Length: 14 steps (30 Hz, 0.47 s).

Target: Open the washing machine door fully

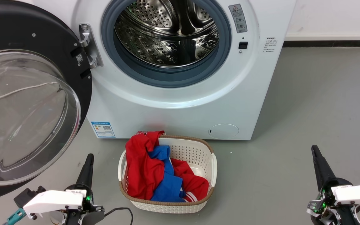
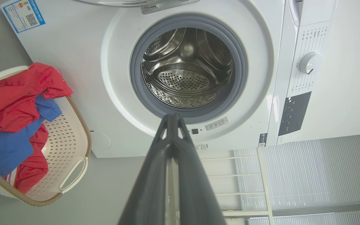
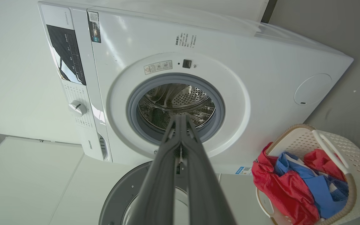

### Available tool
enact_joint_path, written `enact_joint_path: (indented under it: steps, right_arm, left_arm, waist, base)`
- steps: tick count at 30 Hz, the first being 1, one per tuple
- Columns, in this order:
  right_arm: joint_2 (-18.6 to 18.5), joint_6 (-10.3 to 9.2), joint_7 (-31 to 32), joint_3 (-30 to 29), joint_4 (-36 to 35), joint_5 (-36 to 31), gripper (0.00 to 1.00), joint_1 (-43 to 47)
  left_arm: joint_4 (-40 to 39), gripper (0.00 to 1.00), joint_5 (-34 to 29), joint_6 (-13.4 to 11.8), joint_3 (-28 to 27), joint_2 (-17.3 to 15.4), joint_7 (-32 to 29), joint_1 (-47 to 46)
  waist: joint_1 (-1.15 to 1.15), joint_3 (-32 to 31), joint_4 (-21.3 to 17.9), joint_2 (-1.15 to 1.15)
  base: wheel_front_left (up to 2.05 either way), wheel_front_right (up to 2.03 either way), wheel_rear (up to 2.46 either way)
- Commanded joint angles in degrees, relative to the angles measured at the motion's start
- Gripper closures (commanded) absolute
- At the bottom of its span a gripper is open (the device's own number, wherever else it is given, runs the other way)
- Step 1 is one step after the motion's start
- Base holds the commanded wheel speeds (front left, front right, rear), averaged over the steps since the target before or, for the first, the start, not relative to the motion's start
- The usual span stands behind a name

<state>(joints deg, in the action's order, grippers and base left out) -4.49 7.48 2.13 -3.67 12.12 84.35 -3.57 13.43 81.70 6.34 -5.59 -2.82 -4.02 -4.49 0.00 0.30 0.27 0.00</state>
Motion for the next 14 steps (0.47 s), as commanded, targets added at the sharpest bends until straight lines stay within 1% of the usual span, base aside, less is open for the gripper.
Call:
enact_joint_path:
  steps: [1,14]
  right_arm:
    - [-0.1,0.02,0.3,-0.2,0.1,1.0,1.0,-1.1]
    - [0.1,0.02,2.0,-0.6,1.3,6.6,1.0,-2.3]
  left_arm:
    - [0.0,1.0,1.0,0.3,-0.2,-0.1,-0.3,-1.0]
    - [0.5,1.0,7.2,0.9,-0.8,-0.1,-1.9,-1.7]
  waist:
    - [0.0,0.0,0.0,0.0]
    - [0.0,-0.1,-0.2,0.0]
  base:
    - [0.0,0.0,0.0]
    - [0.0,0.0,0.0]
